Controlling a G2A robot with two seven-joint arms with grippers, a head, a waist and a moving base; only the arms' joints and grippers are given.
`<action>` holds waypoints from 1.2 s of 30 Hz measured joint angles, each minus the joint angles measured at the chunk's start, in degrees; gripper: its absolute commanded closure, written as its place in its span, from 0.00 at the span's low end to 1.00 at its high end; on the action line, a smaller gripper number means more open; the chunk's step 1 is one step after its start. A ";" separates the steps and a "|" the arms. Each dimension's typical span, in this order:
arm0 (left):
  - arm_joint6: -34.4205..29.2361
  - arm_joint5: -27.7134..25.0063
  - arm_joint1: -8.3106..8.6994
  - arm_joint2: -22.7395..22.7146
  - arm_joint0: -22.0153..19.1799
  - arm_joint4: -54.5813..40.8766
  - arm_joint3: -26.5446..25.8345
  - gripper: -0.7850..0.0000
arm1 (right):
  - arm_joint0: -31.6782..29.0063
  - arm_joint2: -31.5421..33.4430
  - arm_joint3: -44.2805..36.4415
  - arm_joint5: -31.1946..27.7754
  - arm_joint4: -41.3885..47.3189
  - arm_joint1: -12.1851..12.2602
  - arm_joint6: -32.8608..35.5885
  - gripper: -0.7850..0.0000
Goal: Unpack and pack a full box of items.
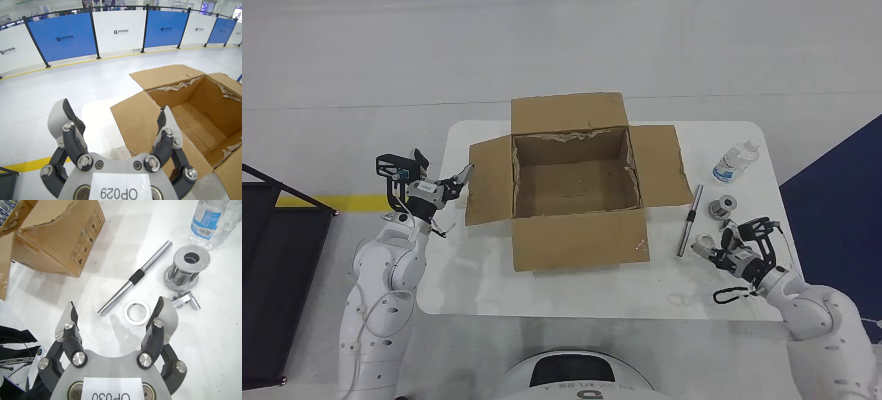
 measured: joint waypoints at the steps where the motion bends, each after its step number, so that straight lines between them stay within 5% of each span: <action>1: 0.00 0.00 0.00 0.00 0.00 0.00 0.00 0.00 | 0.55 -0.21 0.76 1.01 -0.92 0.08 0.56 0.55; 10: 0.00 0.00 0.00 0.00 0.00 0.00 0.00 0.00 | 4.32 -1.95 5.63 7.75 -3.51 0.30 1.20 0.57; 32: 0.00 0.00 0.00 0.00 0.00 0.00 0.00 0.00 | 4.29 -4.93 4.53 12.51 -9.46 0.88 2.24 0.63; 33: 0.00 0.00 0.00 0.00 0.00 0.00 0.00 0.00 | 4.01 -4.44 4.54 11.67 -8.60 0.94 1.83 0.60; 34: 0.00 0.00 0.00 0.00 0.00 0.00 0.00 0.00 | 3.49 -3.52 4.54 10.06 -6.92 1.05 1.06 0.38; 35: 0.00 0.00 0.00 0.00 0.00 0.00 0.00 0.00 | 3.01 -2.69 4.53 8.54 -5.37 1.15 0.40 0.00; 36: 0.00 0.00 0.00 0.00 0.00 0.00 0.00 0.00 | 2.49 -1.84 4.50 6.79 -3.70 1.26 -0.20 0.00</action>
